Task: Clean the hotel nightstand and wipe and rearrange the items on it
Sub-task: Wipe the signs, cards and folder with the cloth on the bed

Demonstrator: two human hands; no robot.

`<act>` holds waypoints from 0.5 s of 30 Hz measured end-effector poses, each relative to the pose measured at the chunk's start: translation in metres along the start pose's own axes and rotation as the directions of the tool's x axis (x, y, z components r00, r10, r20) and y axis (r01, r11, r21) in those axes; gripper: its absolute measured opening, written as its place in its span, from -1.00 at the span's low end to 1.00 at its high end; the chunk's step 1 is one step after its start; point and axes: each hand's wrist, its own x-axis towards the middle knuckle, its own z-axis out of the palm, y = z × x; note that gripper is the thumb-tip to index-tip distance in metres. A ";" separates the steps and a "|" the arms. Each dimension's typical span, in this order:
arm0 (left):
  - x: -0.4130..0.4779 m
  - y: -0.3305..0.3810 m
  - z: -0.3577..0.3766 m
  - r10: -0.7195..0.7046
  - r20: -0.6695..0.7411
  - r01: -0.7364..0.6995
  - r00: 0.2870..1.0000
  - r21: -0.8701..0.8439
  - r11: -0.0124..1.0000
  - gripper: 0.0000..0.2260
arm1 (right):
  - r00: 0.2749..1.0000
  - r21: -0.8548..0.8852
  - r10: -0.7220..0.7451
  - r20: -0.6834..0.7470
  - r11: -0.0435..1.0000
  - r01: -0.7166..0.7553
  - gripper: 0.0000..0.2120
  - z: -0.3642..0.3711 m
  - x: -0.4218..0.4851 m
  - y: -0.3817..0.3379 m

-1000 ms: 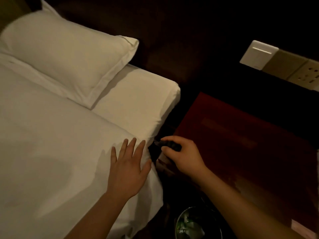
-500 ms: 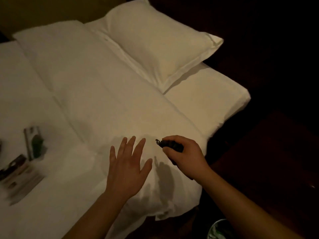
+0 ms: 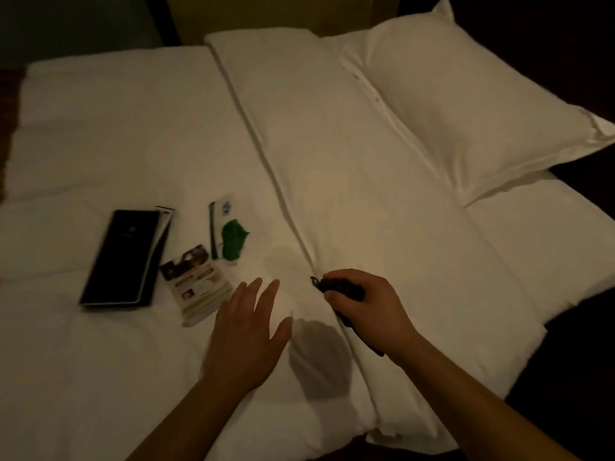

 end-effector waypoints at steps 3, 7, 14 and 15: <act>0.002 -0.032 -0.006 -0.051 -0.006 0.051 0.999 0.024 0.998 -0.39 | 0.999 0.008 0.002 0.037 1.000 -0.002 -0.82 0.031 0.013 -0.009; 0.010 -0.055 -0.013 -0.091 -0.022 0.092 0.996 0.055 0.994 -0.34 | 0.995 0.014 -0.006 0.104 1.000 0.005 -0.83 0.059 0.034 -0.017; 0.036 -0.099 -0.009 -0.570 -0.099 0.508 0.816 -0.349 0.788 -0.58 | 0.979 -0.065 0.005 0.201 0.998 0.009 -0.77 0.098 0.077 -0.011; 0.042 -0.106 -0.009 -0.606 -0.070 0.541 0.792 -0.379 0.751 -0.61 | 0.975 -0.088 -0.011 0.224 0.996 0.032 -0.74 0.104 0.081 -0.010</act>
